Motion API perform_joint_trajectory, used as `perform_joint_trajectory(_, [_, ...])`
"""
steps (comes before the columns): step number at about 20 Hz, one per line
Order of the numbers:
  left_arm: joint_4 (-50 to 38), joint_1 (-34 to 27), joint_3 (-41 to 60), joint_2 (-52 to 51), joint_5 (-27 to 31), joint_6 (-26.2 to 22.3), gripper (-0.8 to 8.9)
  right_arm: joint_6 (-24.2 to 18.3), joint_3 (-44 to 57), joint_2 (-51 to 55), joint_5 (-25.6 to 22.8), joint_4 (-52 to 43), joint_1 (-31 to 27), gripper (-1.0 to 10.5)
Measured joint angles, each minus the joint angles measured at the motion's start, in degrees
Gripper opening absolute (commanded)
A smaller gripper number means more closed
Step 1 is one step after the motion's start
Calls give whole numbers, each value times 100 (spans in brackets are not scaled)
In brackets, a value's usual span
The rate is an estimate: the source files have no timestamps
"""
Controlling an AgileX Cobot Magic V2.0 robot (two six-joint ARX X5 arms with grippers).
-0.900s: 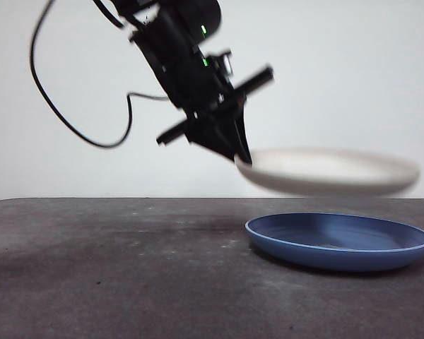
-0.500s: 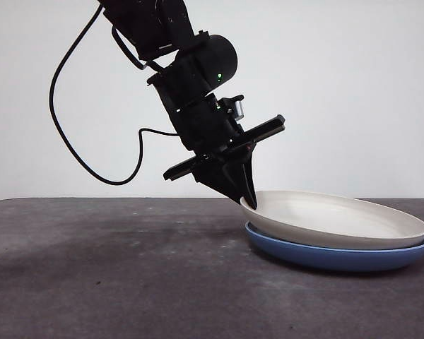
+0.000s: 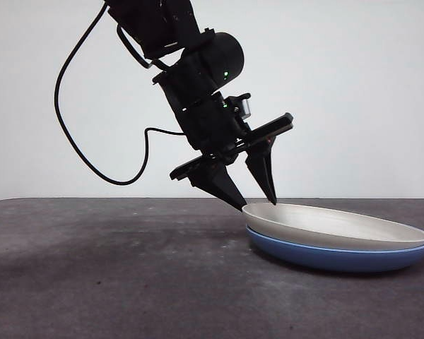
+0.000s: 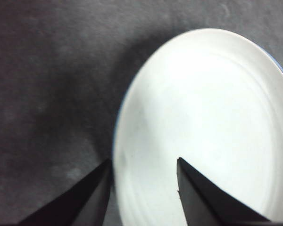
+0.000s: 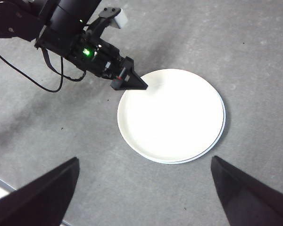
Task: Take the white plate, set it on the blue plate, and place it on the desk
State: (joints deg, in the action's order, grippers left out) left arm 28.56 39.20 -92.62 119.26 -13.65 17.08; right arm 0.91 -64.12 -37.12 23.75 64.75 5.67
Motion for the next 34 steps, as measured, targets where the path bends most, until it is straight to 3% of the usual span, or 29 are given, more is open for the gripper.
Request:
perform_joint_trajectory(6, [334, -39, 0, -197, 0, -52, 250, 0, -2, 0, 0, 39, 0, 448])
perform_joint_trajectory(17, [1620, -614, -2, -3008, 0, -938, 250, -2, 0, 0, -286, 72, 0, 448])
perform_joint_trajectory(22, [1696, -828, 903, -4186, -55, -1139, 250, -2, 0, 0, -291, 79, 0, 448])
perform_joint_trajectory(30, [1788, -850, 3095, -5943, -1714, -1311, 249, -2, 0, 0, -291, 114, 0, 448])
perform_joint_trajectory(34, [1709, -837, 3152, -6137, -1768, -1344, 249, 0, 0, 0, -293, 190, 0, 448])
